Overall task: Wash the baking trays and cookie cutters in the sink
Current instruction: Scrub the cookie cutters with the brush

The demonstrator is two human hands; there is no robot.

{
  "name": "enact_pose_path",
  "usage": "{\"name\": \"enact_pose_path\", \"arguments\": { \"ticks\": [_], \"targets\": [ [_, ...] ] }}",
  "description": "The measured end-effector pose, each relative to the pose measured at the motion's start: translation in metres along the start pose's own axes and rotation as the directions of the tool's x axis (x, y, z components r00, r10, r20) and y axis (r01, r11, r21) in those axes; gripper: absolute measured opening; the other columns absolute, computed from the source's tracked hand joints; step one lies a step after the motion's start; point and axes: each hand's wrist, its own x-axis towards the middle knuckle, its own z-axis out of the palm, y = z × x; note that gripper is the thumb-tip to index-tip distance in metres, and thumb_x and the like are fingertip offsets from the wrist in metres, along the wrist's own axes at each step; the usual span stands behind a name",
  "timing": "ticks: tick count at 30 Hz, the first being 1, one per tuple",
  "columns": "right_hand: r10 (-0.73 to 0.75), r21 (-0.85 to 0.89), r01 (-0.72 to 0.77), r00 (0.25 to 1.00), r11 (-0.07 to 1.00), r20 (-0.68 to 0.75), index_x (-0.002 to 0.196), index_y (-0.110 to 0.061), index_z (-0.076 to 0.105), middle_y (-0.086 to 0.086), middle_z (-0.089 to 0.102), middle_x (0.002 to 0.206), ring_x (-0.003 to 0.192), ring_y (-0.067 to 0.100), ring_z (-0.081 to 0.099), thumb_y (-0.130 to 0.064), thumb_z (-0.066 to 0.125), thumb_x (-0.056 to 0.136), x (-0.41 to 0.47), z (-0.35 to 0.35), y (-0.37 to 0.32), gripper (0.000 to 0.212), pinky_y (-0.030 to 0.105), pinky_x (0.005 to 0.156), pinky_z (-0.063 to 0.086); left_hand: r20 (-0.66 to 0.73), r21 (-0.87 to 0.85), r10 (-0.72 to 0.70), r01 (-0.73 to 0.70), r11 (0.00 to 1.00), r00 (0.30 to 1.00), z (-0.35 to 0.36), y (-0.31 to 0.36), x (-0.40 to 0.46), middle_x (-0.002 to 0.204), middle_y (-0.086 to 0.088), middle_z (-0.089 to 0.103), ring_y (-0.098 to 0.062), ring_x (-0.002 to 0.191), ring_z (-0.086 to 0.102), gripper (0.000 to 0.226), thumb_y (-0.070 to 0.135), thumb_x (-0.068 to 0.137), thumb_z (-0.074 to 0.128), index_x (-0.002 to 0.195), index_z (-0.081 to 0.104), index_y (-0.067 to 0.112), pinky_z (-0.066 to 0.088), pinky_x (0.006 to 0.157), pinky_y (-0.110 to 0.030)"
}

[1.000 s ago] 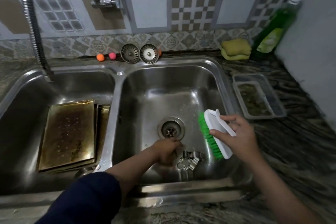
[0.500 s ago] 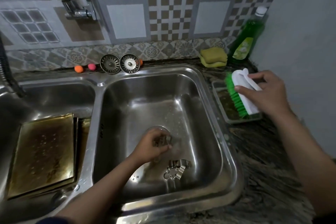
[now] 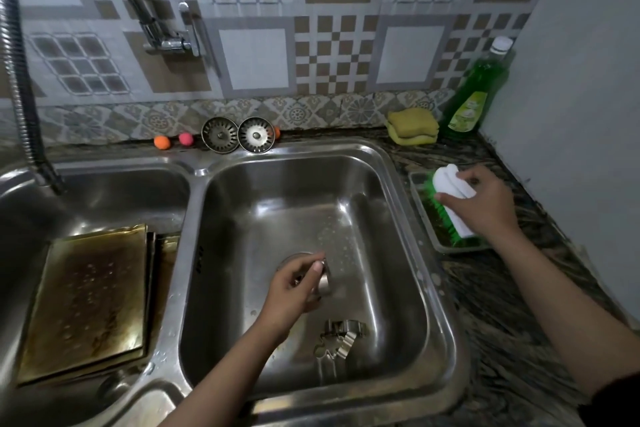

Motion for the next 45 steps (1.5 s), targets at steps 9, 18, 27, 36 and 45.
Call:
{"name": "enact_pose_path", "arguments": {
  "ticks": [9,18,27,36,45],
  "targets": [
    [-0.078,0.475,-0.048,0.967,0.879,0.243,0.09,-0.027,0.06,0.002,0.07,0.095,0.081,0.019,0.07,-0.022,0.087,0.061,-0.09,0.028,-0.068,0.04,0.034,0.064,0.058,0.081,-0.272,-0.174,0.189,0.943,0.981,0.005,0.004,0.0,0.116,-0.001,0.063,-0.019,0.099,0.059,0.03,0.021,0.088,0.061,0.117,0.065,0.024,0.055,0.069,-0.033],
    [-0.063,0.477,-0.148,0.915,0.867,0.398,0.089,-0.029,0.062,0.004,0.071,0.092,0.083,0.02,0.069,-0.036,0.088,0.057,-0.128,0.12,-0.049,0.042,0.036,0.069,0.056,0.097,-0.506,-0.265,0.277,0.817,0.959,-0.005,-0.002,-0.007,0.109,-0.015,0.065,-0.026,0.091,0.063,0.043,0.024,0.08,0.057,0.12,0.059,0.01,0.051,0.087,-0.041],
    [-0.085,0.63,-0.229,0.9,0.742,0.427,0.09,-0.025,0.063,0.01,0.072,0.097,0.085,0.024,0.071,-0.027,0.089,0.058,-0.135,0.122,-0.057,0.041,0.036,0.065,0.058,0.057,-0.461,-0.308,0.298,0.835,0.95,-0.008,0.005,-0.004,0.07,0.002,0.069,-0.011,0.062,0.065,0.015,0.018,0.092,0.051,0.096,0.064,0.015,0.052,0.061,-0.025],
    [-0.065,0.466,-0.087,0.952,0.881,0.301,0.091,-0.027,0.06,0.004,0.069,0.097,0.088,0.02,0.067,-0.028,0.089,0.061,-0.113,0.11,-0.039,0.041,0.035,0.071,0.056,-0.068,-0.139,-0.238,0.227,0.964,0.969,-0.02,-0.005,-0.01,0.086,-0.001,0.066,-0.011,0.07,0.061,0.047,0.01,0.069,0.081,0.109,0.058,0.013,0.049,0.062,-0.025],
    [-0.019,0.493,-0.276,0.859,0.825,0.512,0.089,-0.024,0.063,0.011,0.07,0.103,0.089,0.027,0.07,-0.026,0.089,0.059,-0.133,0.117,-0.045,0.04,0.043,0.072,0.059,0.013,0.327,0.059,-0.06,0.943,0.998,-0.029,0.008,-0.008,0.098,0.002,0.062,-0.005,0.08,0.062,0.073,0.018,0.05,0.087,0.11,0.047,0.032,0.051,0.067,-0.02]
  ]
}}
